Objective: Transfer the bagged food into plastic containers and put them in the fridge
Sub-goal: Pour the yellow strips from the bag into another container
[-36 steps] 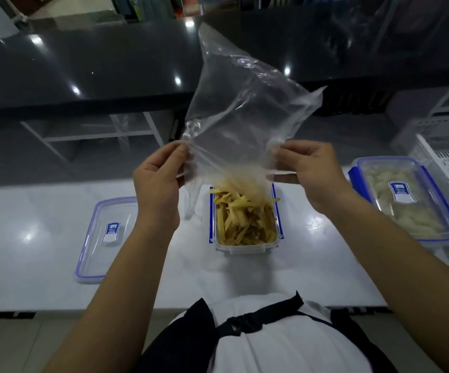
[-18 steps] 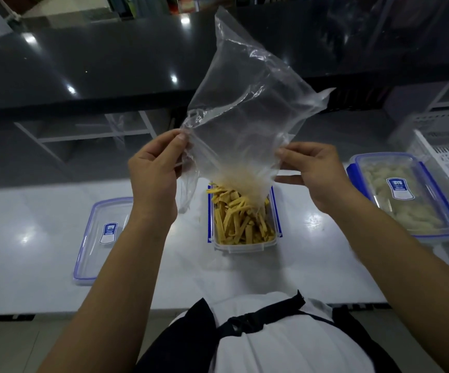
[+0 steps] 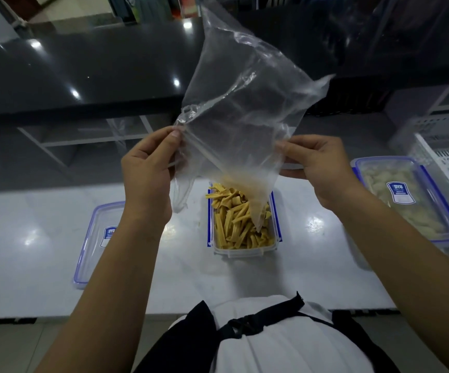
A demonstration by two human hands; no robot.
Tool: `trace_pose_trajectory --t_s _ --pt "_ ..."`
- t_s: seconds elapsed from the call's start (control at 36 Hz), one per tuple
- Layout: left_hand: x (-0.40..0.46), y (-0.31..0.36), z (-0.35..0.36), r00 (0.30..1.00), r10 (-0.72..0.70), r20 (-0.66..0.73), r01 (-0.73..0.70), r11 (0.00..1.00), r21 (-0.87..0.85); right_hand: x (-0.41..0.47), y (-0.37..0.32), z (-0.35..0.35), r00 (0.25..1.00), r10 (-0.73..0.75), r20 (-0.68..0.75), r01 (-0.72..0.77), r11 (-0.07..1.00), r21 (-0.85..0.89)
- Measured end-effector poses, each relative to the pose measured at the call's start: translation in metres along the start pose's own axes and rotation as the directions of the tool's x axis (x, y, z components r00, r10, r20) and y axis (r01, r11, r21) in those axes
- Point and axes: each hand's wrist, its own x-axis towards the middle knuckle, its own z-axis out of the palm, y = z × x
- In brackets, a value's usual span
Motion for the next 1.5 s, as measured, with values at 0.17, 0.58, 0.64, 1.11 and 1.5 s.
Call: trace_pose_trajectory --t_s 0.17,0.58,0.64,1.11,1.5 --pt "0.001 -0.005 -0.001 0.999 -0.037 -0.003 0.037 0.998 0.052 0.006 -0.002 -0.007 1.0 0.029 0.004 -0.029 0.999 -0.042" --pt "-0.015 -0.021 0.019 0.976 -0.076 0.203 0.063 0.996 0.068 -0.016 -0.01 -0.054 0.982 0.018 -0.186 -0.03 0.998 -0.061" --pt "-0.018 -0.027 0.025 0.951 -0.096 0.293 0.078 0.994 0.072 -0.024 -0.009 -0.063 0.971 0.005 -0.24 -0.023 0.997 -0.069" --pt "-0.059 -0.078 0.142 0.439 -0.402 0.804 0.428 0.88 0.206 -0.157 -0.055 -0.165 0.744 0.097 -0.661 -0.318 0.921 -0.223" --pt "-0.127 -0.071 0.292 0.353 -0.298 0.887 -0.056 0.939 0.338 -0.133 -0.078 -0.341 0.633 0.075 -0.771 -0.577 0.709 -0.405"
